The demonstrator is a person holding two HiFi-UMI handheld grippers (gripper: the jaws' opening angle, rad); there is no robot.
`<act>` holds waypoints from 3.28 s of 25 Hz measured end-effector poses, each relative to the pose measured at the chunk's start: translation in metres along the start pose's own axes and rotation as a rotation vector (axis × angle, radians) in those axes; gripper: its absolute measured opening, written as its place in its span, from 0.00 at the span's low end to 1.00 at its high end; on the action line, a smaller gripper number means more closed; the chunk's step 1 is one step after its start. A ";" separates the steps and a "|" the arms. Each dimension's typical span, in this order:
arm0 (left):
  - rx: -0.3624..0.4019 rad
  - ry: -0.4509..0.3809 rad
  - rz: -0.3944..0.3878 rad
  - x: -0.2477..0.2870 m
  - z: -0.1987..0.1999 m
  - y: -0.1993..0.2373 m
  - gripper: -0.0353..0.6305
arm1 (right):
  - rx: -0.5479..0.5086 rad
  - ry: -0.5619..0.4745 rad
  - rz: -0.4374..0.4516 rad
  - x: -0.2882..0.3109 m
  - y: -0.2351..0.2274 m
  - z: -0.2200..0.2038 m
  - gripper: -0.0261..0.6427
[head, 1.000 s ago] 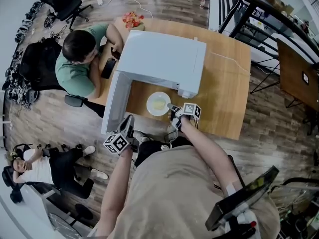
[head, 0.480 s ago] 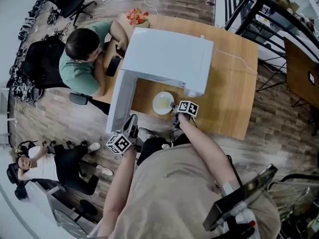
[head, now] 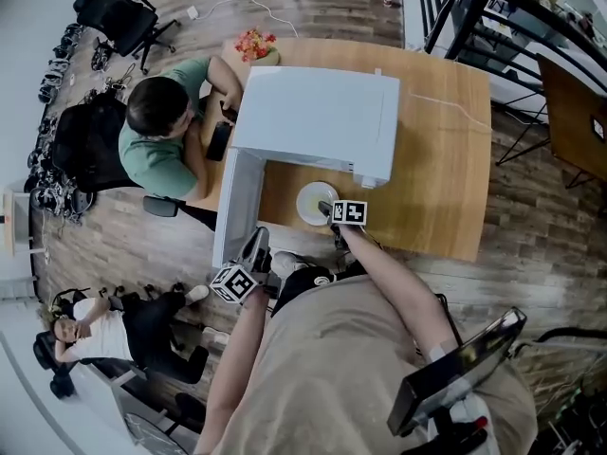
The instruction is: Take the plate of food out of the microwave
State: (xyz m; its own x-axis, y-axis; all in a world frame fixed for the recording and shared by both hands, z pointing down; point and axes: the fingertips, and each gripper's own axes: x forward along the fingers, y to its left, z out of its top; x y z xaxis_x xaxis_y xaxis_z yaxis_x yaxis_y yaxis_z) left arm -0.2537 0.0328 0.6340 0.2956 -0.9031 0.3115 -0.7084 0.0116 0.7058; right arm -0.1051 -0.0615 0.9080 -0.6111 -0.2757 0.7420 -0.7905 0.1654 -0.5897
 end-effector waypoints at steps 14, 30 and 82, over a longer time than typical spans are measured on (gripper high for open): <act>0.069 -0.105 -0.111 0.013 0.041 -0.061 0.06 | -0.426 -0.215 0.313 -0.166 0.129 0.056 0.60; 0.308 -0.281 -0.194 -0.006 0.139 -0.152 0.06 | -0.546 -0.808 0.236 -0.412 0.140 0.197 0.46; 0.222 -0.149 -0.115 -0.006 0.074 -0.088 0.06 | -0.414 -0.704 0.184 -0.402 0.101 0.165 0.28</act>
State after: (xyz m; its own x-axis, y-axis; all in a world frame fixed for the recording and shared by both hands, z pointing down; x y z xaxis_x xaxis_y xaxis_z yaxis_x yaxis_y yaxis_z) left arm -0.2407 0.0056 0.5232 0.2968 -0.9462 0.1288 -0.8034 -0.1745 0.5693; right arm 0.0673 -0.0905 0.4979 -0.6727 -0.7146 0.1917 -0.7155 0.5623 -0.4147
